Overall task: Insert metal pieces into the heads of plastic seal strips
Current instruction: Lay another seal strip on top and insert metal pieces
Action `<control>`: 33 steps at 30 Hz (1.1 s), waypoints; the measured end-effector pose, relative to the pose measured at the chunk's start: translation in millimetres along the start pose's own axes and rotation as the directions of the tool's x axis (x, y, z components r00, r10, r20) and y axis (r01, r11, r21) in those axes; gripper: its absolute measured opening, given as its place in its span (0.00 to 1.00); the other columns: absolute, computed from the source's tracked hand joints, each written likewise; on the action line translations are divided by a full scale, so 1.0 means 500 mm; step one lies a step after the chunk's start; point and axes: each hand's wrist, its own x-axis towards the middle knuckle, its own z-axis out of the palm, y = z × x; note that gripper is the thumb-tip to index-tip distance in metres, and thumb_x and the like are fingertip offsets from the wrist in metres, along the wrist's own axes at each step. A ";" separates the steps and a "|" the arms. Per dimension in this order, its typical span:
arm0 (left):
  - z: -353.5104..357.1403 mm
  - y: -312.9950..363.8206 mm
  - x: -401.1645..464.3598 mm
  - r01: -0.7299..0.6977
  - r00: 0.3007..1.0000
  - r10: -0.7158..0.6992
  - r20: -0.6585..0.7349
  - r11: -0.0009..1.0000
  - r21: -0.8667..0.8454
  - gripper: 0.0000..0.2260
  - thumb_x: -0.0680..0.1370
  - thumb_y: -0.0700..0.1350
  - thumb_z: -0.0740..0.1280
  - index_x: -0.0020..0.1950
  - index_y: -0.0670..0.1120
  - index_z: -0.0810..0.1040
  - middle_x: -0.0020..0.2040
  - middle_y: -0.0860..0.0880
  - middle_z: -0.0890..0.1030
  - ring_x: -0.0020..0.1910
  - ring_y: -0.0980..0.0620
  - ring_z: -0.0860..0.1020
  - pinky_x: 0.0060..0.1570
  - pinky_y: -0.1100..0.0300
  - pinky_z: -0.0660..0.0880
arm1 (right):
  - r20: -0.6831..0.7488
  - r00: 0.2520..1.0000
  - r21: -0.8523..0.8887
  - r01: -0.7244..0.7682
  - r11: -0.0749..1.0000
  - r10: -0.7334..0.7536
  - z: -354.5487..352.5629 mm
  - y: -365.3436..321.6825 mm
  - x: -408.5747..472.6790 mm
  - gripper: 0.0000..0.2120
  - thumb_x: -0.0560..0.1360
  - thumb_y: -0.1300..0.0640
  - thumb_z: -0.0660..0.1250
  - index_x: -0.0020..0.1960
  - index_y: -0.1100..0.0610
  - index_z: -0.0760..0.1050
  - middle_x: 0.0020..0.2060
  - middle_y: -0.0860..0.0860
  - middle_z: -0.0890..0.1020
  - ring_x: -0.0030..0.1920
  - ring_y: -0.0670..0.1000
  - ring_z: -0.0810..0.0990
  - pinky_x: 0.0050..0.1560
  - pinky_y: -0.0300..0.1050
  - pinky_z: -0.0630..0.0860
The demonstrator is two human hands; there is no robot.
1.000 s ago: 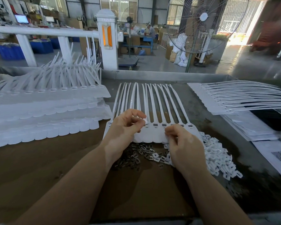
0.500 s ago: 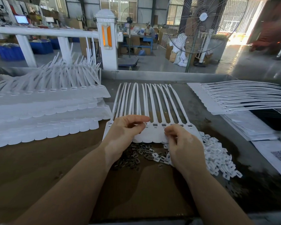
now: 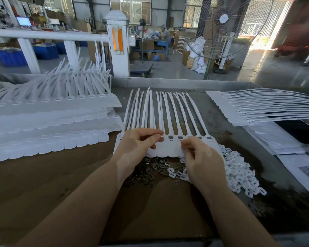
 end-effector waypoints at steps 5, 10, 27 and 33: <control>-0.001 -0.004 0.005 0.055 0.998 -0.056 -0.026 0.998 -0.028 0.05 0.78 0.42 0.66 0.46 0.49 0.81 0.40 0.53 0.85 0.31 0.61 0.76 0.39 0.66 0.74 | 0.000 1.000 -0.004 0.001 1.000 -0.001 0.000 0.001 0.000 0.07 0.77 0.59 0.61 0.52 0.55 0.78 0.45 0.48 0.83 0.46 0.48 0.79 0.48 0.41 0.74; -0.006 -0.003 0.005 0.093 0.995 -0.094 -0.012 0.994 -0.062 0.05 0.77 0.44 0.66 0.47 0.47 0.81 0.41 0.52 0.85 0.31 0.61 0.76 0.45 0.58 0.72 | 0.000 1.000 -0.012 -0.004 1.000 0.004 0.000 0.001 0.000 0.07 0.78 0.58 0.61 0.52 0.55 0.78 0.46 0.48 0.83 0.47 0.48 0.79 0.49 0.42 0.75; -0.004 0.007 0.002 0.173 0.985 -0.174 0.001 0.980 -0.094 0.06 0.78 0.43 0.65 0.44 0.43 0.79 0.32 0.52 0.82 0.28 0.58 0.74 0.37 0.60 0.67 | 0.001 1.000 -0.012 0.002 1.000 -0.002 -0.001 0.001 -0.002 0.07 0.77 0.59 0.62 0.52 0.55 0.78 0.45 0.48 0.83 0.46 0.48 0.79 0.48 0.44 0.76; -0.005 0.005 0.001 0.180 0.984 -0.181 0.004 0.980 -0.088 0.06 0.78 0.43 0.65 0.45 0.43 0.79 0.32 0.52 0.82 0.28 0.58 0.74 0.39 0.60 0.69 | -0.003 1.000 -0.013 0.006 1.000 -0.006 0.000 0.001 -0.002 0.07 0.77 0.59 0.62 0.51 0.55 0.78 0.45 0.48 0.83 0.46 0.48 0.79 0.48 0.43 0.76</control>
